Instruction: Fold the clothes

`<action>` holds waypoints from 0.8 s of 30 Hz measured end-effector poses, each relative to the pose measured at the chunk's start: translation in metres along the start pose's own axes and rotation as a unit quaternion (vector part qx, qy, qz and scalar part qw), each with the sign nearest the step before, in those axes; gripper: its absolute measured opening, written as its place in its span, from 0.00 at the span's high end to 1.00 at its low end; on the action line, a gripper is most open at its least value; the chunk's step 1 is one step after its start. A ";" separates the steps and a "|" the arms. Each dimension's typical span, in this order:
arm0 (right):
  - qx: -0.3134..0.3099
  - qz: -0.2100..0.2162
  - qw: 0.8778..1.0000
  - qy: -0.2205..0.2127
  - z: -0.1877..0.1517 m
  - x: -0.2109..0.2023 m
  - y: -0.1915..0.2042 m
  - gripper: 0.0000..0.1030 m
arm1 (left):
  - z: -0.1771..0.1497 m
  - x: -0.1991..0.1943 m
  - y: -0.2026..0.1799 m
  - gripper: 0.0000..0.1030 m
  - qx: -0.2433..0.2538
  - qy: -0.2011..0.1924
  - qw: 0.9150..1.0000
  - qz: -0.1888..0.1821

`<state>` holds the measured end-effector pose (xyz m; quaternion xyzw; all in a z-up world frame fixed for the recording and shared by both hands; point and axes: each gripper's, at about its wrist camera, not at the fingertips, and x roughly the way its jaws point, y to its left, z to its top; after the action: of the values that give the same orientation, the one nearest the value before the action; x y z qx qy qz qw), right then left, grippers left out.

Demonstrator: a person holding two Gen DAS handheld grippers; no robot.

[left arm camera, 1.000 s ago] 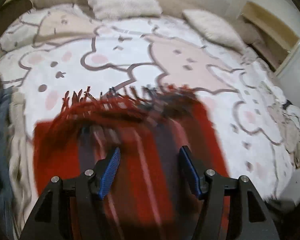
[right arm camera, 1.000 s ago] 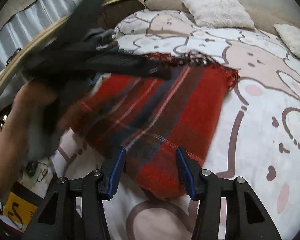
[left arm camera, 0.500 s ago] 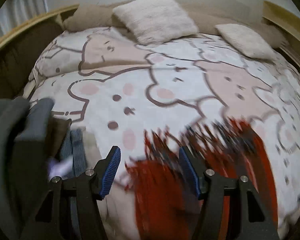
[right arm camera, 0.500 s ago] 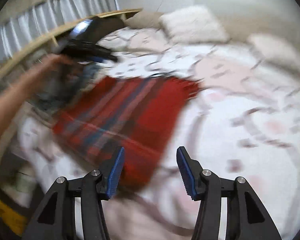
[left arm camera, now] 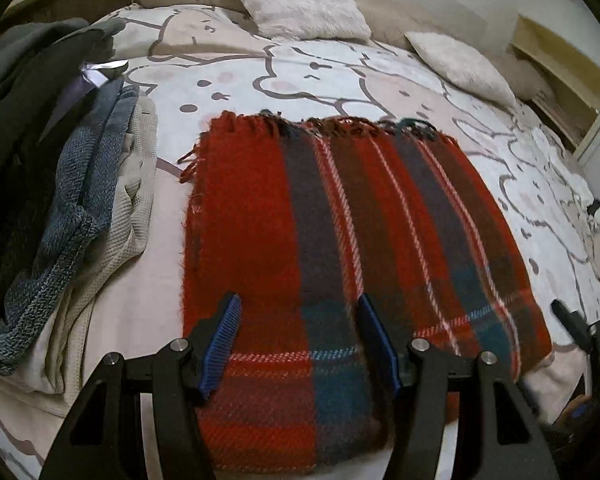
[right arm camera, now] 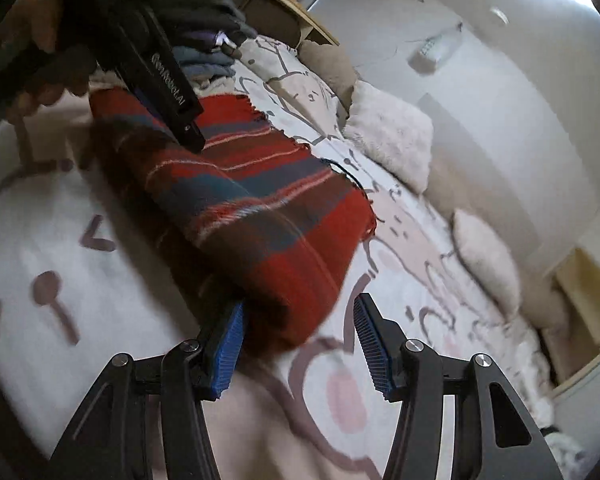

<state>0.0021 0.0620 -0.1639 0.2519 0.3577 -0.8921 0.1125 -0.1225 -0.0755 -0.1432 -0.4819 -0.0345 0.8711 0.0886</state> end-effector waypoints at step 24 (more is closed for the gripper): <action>-0.021 -0.042 0.998 0.034 -0.020 -0.003 -0.030 0.28 | -0.008 0.020 0.022 0.32 0.009 -0.015 1.000 0.017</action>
<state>0.0007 0.0973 -0.1568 0.2647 0.3903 -0.8792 0.0676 -0.1281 -0.0934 -0.1672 -0.4686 -0.0193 0.8798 0.0777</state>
